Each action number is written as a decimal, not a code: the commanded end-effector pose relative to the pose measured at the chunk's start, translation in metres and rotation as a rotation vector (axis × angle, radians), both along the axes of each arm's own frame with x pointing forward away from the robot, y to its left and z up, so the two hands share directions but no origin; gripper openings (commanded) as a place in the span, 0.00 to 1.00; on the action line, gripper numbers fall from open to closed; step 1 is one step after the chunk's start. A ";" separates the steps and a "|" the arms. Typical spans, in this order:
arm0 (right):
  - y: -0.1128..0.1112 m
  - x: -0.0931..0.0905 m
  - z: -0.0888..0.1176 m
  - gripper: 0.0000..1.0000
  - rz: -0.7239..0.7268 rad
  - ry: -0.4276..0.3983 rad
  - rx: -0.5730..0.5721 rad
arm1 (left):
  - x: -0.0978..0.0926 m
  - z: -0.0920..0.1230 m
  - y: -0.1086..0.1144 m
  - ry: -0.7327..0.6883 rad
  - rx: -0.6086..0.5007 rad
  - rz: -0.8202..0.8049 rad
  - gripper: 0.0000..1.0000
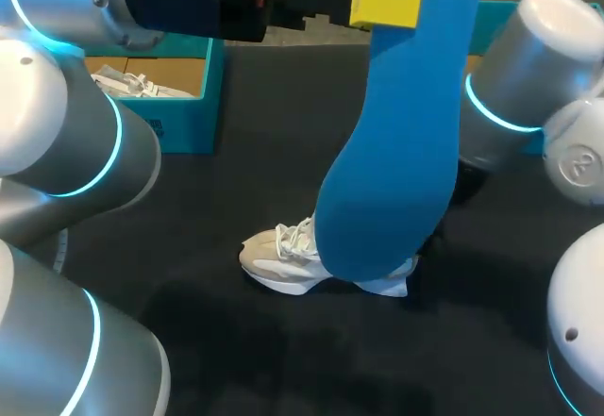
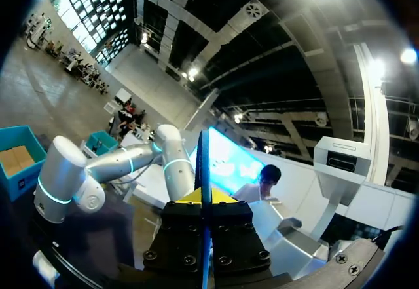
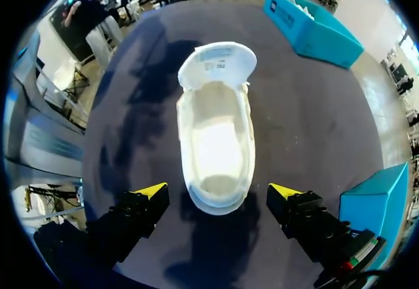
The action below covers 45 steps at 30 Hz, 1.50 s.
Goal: Take the shoe out of the shoebox, open the shoe tongue, remove and reinsert the insole, then place the shoe into the shoebox
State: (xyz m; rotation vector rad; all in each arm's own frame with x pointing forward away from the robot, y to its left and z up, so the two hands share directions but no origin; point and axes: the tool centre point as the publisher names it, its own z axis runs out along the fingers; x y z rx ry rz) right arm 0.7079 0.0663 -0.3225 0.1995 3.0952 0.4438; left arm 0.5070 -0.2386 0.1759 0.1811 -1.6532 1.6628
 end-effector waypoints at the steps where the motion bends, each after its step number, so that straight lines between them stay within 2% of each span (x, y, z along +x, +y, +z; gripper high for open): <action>1: 0.006 0.003 -0.003 1.00 -0.001 0.021 -0.164 | -0.008 -0.001 -0.003 0.008 -0.011 0.014 0.00; 8: 0.005 0.004 -0.008 1.00 -0.004 0.027 -0.180 | -0.008 -0.001 -0.003 0.008 -0.011 0.014 0.00; 21: 0.018 0.011 -0.008 1.00 0.020 0.022 -0.205 | -0.008 -0.001 -0.003 0.008 -0.011 0.014 0.00; 30: 0.040 0.025 0.002 1.00 0.039 -0.002 -0.238 | -0.008 -0.001 -0.003 0.008 -0.011 0.014 0.00; 37: 0.046 0.037 -0.016 1.00 0.065 -0.038 -0.193 | -0.008 -0.001 -0.003 0.008 -0.011 0.014 0.00; 45: 0.045 0.047 -0.036 1.00 0.063 -0.039 -0.195 | -0.008 -0.001 -0.003 0.008 -0.011 0.014 0.00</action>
